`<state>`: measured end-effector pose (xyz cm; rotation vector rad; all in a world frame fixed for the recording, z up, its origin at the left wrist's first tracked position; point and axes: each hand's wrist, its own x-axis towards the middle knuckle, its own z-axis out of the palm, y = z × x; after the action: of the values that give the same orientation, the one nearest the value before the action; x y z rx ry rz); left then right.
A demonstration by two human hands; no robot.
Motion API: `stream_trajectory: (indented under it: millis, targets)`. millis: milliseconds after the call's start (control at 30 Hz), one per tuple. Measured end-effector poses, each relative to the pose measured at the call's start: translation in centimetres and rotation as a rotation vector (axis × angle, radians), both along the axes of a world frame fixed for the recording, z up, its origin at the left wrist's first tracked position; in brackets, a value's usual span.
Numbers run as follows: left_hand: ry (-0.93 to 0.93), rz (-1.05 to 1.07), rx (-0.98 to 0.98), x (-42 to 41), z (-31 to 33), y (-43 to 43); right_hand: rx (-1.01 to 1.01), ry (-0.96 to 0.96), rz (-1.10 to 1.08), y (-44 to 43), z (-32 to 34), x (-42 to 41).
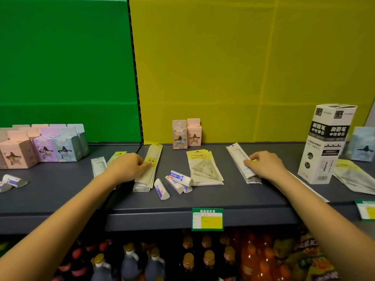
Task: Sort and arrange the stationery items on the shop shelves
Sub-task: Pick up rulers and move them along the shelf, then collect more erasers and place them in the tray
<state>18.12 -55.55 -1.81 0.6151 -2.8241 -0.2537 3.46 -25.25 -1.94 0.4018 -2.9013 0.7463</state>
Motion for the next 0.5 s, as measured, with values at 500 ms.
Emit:
stream_trajectory:
  millis: [500]
  targets:
    - [-0.115,-0.523,0.038,3.7,2.2,2.9,0.012,0.079,0.565,-5.7,3.2,7.4]
